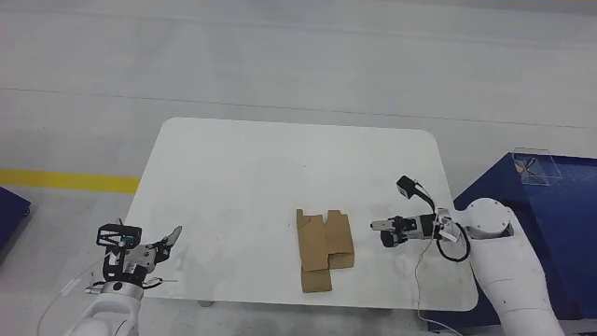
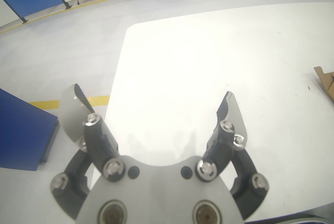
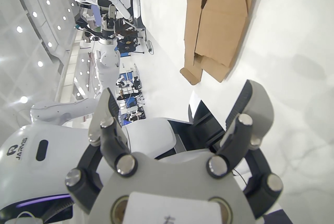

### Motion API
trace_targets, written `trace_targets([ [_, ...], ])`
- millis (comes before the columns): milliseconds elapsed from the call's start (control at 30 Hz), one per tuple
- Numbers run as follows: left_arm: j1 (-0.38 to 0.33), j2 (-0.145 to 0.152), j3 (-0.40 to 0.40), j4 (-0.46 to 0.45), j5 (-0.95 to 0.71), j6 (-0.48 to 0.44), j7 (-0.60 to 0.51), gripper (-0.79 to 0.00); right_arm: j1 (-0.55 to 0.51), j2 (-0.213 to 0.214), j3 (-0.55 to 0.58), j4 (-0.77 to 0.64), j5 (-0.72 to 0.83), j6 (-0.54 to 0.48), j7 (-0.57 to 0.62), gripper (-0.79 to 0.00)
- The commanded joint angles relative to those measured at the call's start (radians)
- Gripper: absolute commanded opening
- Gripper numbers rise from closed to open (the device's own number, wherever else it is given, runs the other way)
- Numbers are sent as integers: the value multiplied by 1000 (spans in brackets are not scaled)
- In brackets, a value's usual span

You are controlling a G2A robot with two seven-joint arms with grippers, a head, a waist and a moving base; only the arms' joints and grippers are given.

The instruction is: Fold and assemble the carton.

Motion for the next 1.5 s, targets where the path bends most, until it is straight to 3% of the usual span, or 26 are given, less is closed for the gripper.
trace_targets([
  [0, 0, 0, 0, 0, 0, 0, 0, 0, 36, 0, -64, 51, 26, 2, 0, 0],
  [67, 0, 0, 0, 0, 0, 0, 0, 0, 52, -3, -112, 87, 36, -20, -22, 0],
  [133, 0, 0, 0, 0, 0, 0, 0, 0, 64, -8, -160, 119, 45, -42, -44, -157],
  [333, 0, 0, 0, 0, 0, 0, 0, 0, 96, -14, -260, 198, 28, -118, -120, -237],
  [700, 0, 0, 0, 0, 0, 0, 0, 0, 158, -35, -388, 296, 77, -157, -159, -166],
  [1100, 0, 0, 0, 0, 0, 0, 0, 0, 228, -90, -496, 433, 100, -197, -199, -163],
  [1367, 0, 0, 0, 0, 0, 0, 0, 0, 255, -128, -540, 495, 111, -228, -230, -219],
  [1467, 0, 0, 0, 0, 0, 0, 0, 0, 261, -135, -549, 503, 118, -235, -237, -326],
])
